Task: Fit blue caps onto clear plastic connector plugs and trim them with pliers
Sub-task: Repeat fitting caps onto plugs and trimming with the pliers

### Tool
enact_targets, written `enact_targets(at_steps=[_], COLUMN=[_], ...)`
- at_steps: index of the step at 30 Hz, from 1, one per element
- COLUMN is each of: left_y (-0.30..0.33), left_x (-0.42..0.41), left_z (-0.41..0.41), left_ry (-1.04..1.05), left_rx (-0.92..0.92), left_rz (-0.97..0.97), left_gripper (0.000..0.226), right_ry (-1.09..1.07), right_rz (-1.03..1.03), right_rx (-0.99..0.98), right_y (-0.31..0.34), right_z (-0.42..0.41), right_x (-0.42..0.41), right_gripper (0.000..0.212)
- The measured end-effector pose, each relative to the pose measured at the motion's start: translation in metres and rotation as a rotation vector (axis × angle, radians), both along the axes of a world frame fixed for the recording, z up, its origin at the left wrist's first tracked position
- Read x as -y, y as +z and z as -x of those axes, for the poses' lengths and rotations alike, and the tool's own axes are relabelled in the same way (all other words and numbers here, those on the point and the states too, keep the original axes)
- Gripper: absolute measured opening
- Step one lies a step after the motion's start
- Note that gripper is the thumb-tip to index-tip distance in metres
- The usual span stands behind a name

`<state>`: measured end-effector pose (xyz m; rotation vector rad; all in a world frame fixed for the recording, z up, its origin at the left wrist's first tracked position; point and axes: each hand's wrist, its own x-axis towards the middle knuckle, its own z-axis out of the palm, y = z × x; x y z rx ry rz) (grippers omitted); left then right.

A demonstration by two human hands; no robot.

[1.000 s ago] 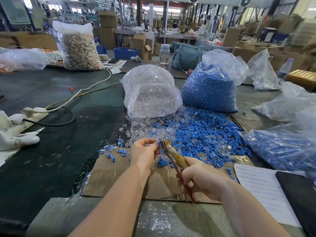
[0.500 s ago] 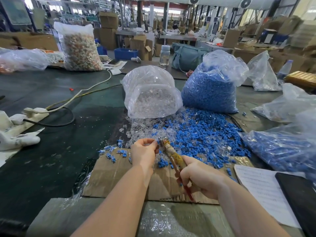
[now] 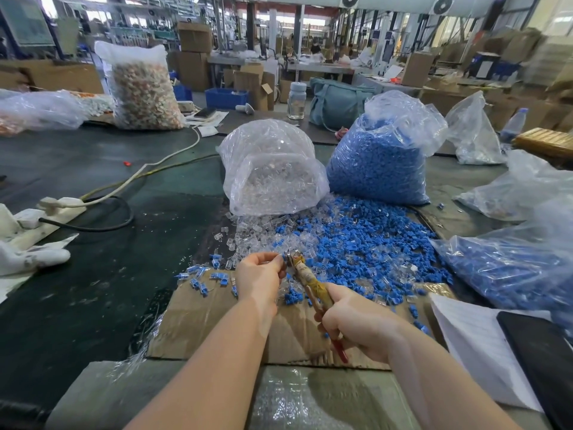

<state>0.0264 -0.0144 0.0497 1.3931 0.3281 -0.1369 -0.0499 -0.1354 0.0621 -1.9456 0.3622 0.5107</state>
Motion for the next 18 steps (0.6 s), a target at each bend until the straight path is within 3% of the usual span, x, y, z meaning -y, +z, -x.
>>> enact_targets(at_steps=[6, 18], left_y=[-0.0006, -0.0064], left_x=[0.0009, 0.0032], left_z=[0.0012, 0.0028], left_ry=[0.021, 0.005], left_rx=[0.039, 0.029], left_rz=[-0.027, -0.056], left_gripper=[0.014, 0.008], right_ry=[0.034, 0.098], right_rz=[0.076, 0.232], right_rx=[0.046, 0.100], right_y=[0.0001, -0.0042], right_z=[0.0002, 0.0001], right_x=[-0.0043, 0.0002], right_gripper=[0.030, 0.027])
